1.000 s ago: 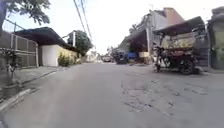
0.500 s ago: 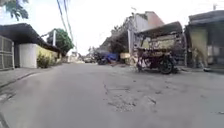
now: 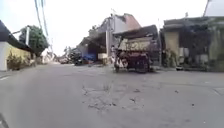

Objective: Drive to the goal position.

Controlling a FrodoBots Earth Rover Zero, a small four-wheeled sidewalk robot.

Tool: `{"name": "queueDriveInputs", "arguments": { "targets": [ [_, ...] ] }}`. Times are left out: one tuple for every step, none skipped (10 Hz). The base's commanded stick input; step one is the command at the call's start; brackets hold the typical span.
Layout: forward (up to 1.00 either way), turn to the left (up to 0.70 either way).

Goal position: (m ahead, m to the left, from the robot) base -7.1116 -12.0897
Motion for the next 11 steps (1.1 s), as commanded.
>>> {"name": "queueDriveInputs", "arguments": {
  "targets": [
    [0.00,-1.00],
    [0.00,-1.00],
    [0.00,-1.00],
    [0.00,-0.27],
    [0.00,0.00],
    [0.00,0.00],
    [0.00,0.00],
    [0.00,0.00],
    [0.00,0.00],
    [0.00,0.00],
    [0.00,0.00]
  ]
}}
